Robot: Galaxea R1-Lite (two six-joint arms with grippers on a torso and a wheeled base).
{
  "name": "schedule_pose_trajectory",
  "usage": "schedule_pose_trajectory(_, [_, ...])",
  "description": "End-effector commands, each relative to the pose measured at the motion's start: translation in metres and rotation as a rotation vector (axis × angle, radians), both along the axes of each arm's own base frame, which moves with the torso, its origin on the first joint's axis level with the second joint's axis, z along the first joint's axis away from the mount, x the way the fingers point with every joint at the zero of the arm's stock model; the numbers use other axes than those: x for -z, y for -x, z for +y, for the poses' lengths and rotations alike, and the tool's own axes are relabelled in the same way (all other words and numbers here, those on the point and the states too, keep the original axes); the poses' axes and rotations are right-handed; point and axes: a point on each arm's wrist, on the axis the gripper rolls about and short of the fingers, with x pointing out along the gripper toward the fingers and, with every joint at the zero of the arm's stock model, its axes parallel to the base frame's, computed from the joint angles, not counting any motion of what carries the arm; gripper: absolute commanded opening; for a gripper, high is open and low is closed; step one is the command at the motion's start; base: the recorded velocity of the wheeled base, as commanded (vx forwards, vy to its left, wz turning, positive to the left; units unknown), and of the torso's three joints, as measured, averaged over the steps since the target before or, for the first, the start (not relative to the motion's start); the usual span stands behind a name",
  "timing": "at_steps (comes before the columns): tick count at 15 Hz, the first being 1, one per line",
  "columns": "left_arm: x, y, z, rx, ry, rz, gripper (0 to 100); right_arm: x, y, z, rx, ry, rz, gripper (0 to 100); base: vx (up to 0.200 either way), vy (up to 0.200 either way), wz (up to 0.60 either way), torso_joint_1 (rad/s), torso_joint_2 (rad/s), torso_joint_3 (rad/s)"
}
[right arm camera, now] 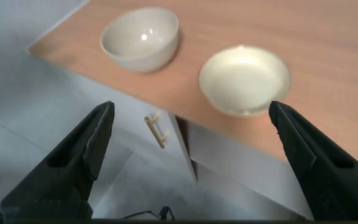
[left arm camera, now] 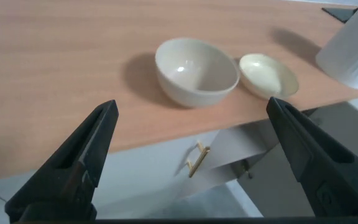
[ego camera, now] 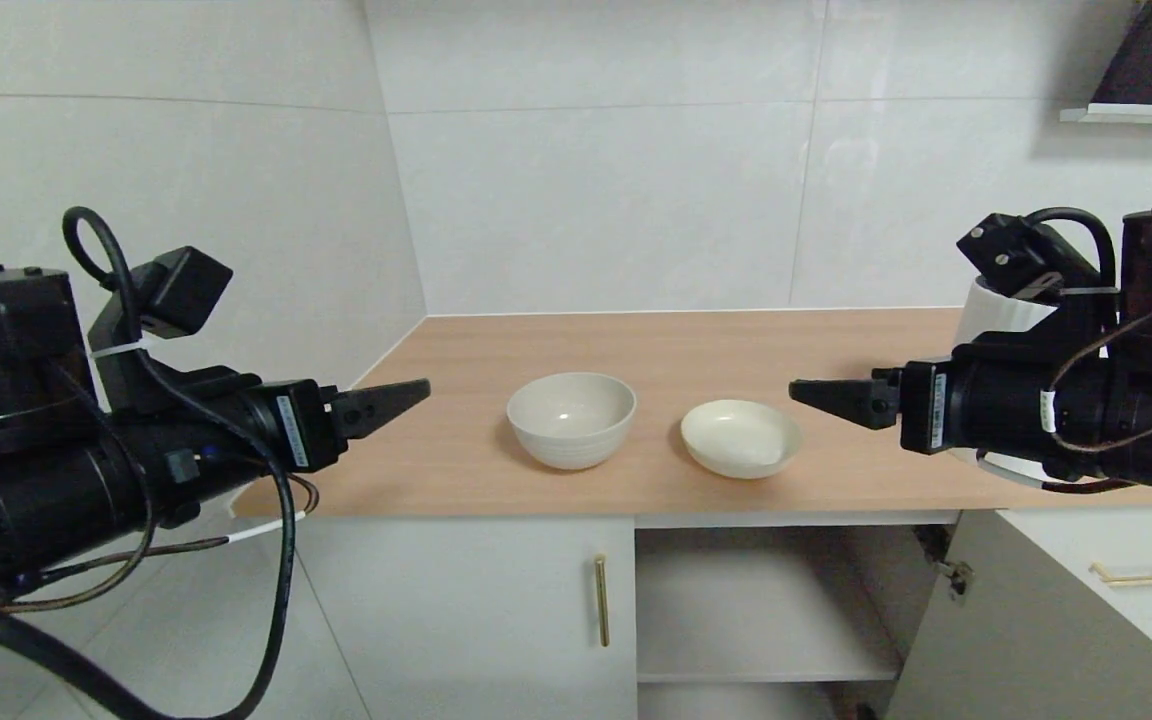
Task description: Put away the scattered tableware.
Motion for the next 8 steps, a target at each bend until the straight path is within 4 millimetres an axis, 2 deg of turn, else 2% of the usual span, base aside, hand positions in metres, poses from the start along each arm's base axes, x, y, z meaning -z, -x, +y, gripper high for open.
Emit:
schedule_pose_trajectory(1, [-0.010, -0.003, -0.001, -0.002, -0.005, 0.018, 100, 0.009, -0.010, 0.003, 0.006, 0.014, 0.012, 100, 0.000, 0.000, 0.00, 0.071, -0.17, -0.095])
schedule_pose_trajectory(4, [-0.026, -0.020, -0.005, -0.010, -0.040, 0.135, 100, 0.007, -0.048, 0.007, 0.064, 0.021, -0.015, 100, 0.000, 0.000, 0.00, 0.024, -0.05, -0.026])
schedule_pose_trajectory(5, [-0.026, -0.020, -0.005, -0.010, -0.040, 0.135, 100, 0.007, -0.048, 0.007, 0.064, 0.021, -0.015, 100, 0.000, 0.000, 0.00, 0.000, 0.00, 0.000])
schedule_pose_trajectory(6, [-0.028, -0.038, -0.009, -0.049, -0.070, 0.204, 100, 0.008, -0.064, 0.014, 0.121, 0.068, 0.085, 100, 0.000, 0.000, 0.00, 0.000, 0.00, 0.000])
schedule_pose_trajectory(7, [-0.027, -0.044, -0.010, -0.075, -0.090, 0.227, 100, 0.009, -0.070, 0.016, 0.149, 0.069, 0.137, 100, 0.000, 0.000, 0.00, 0.000, 0.00, 0.000])
schedule_pose_trajectory(8, [-0.018, -0.059, -0.018, -0.140, -0.142, 0.291, 100, 0.009, -0.081, 0.020, 0.222, 0.063, 0.217, 100, 0.000, 0.000, 0.00, 0.000, 0.00, 0.000])
